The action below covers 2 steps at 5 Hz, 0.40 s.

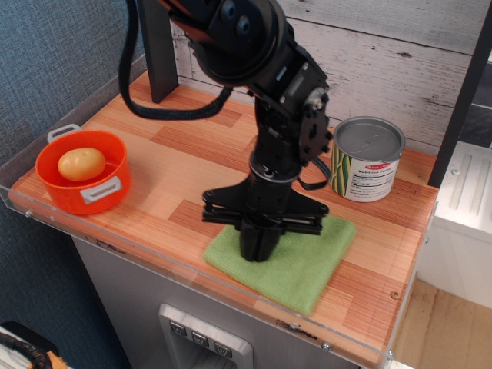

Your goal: Place the green cloth on the front right of the table.

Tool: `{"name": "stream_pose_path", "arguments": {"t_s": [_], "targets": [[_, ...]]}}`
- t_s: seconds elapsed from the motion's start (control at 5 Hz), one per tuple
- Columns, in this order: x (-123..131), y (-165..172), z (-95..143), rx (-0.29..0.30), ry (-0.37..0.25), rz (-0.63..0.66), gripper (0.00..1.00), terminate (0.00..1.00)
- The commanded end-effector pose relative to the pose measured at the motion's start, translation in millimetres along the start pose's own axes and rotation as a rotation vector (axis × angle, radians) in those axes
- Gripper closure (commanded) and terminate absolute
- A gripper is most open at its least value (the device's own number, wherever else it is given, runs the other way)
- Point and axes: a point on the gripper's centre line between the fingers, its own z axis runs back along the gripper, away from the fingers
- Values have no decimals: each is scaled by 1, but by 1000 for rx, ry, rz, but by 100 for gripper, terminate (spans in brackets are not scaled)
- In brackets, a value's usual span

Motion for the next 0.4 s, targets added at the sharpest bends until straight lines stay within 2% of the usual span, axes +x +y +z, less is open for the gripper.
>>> {"name": "stream_pose_path", "arguments": {"t_s": [0.0,0.2], "targets": [[-8,-29,7,-59,-20,-9,100,0],[-10,-35,6,-51,-16,-8,100,0]]}}
